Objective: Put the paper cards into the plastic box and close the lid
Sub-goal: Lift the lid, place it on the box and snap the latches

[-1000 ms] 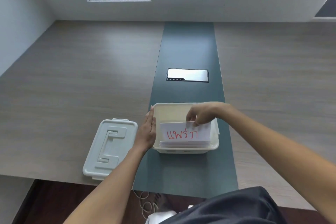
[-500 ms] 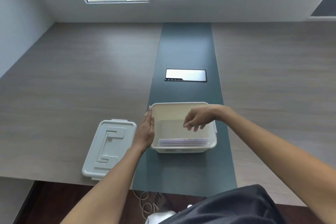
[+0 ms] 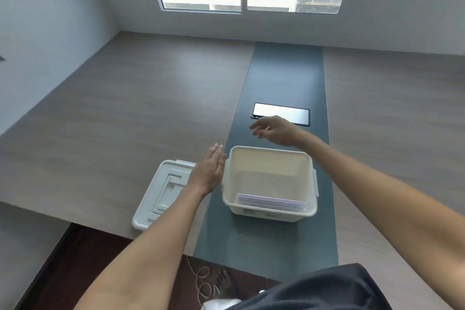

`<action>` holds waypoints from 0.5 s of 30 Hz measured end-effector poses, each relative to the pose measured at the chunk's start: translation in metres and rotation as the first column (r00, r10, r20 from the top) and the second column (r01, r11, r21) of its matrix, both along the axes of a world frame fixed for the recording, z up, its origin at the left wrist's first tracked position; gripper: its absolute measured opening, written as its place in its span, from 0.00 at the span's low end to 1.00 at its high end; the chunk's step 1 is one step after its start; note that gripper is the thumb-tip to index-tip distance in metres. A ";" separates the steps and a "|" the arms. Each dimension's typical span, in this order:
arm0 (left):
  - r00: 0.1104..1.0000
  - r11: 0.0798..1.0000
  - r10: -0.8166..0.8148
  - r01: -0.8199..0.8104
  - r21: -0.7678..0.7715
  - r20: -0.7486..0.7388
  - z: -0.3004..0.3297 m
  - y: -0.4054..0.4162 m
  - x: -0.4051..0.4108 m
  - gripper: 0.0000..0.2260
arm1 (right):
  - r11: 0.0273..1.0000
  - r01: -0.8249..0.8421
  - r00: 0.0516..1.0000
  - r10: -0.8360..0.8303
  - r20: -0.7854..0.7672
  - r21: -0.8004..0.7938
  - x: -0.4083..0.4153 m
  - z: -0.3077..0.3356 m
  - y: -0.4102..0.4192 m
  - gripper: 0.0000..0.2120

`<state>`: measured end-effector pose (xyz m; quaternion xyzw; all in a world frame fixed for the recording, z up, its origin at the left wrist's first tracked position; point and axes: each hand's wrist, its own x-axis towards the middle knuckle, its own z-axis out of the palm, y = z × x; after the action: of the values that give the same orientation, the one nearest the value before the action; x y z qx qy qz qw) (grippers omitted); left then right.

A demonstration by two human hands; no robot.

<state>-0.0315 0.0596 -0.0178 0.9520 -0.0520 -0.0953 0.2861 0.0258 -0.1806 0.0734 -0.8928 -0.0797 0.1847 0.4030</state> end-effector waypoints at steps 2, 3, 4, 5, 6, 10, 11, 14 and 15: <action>0.999 0.995 0.032 -0.036 0.093 0.038 0.004 0.013 0.001 0.24 | 0.997 -0.006 0.999 0.010 0.045 -0.078 0.009 -0.004 0.014 0.14; 0.997 0.990 0.051 -0.058 0.128 0.053 0.005 0.021 -0.001 0.24 | 0.994 -0.018 0.998 0.024 0.051 -0.108 0.012 -0.006 0.022 0.15; 0.995 0.985 0.072 -0.081 0.154 0.068 0.005 0.030 -0.002 0.24 | 0.989 -0.040 0.997 0.048 0.055 -0.142 0.016 -0.008 0.032 0.16; 0.992 0.979 0.095 -0.108 0.172 0.079 0.005 0.040 -0.005 0.24 | 0.981 -0.073 0.995 0.084 0.058 -0.180 0.019 -0.010 0.041 0.17; 0.989 0.973 0.125 -0.138 0.183 0.082 0.003 0.051 -0.008 0.24 | 0.970 -0.111 0.990 0.128 0.063 -0.218 0.022 -0.013 0.052 0.18; 0.957 0.937 0.286 -0.291 0.194 0.054 -0.009 0.097 -0.030 0.24 | 0.916 -0.245 0.961 0.272 0.044 -0.318 0.034 -0.024 0.100 0.21; 0.948 0.927 0.315 -0.318 0.198 0.049 -0.011 0.104 -0.036 0.24 | 0.905 -0.263 0.957 0.289 0.029 -0.334 0.036 -0.029 0.107 0.21; 0.904 0.885 0.428 -0.417 0.207 -0.007 -0.022 0.132 -0.061 0.25 | 0.863 -0.343 0.932 0.362 -0.019 -0.371 0.041 -0.047 0.142 0.22; 0.885 0.869 0.464 -0.448 0.211 -0.032 -0.026 0.140 -0.070 0.25 | 0.847 -0.370 0.921 0.387 -0.034 -0.382 0.042 -0.053 0.153 0.22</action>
<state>-0.1011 0.1992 -0.0443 0.9563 0.1955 -0.0686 0.2063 0.0682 -0.0276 0.0205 -0.9245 -0.2253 0.2525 0.1754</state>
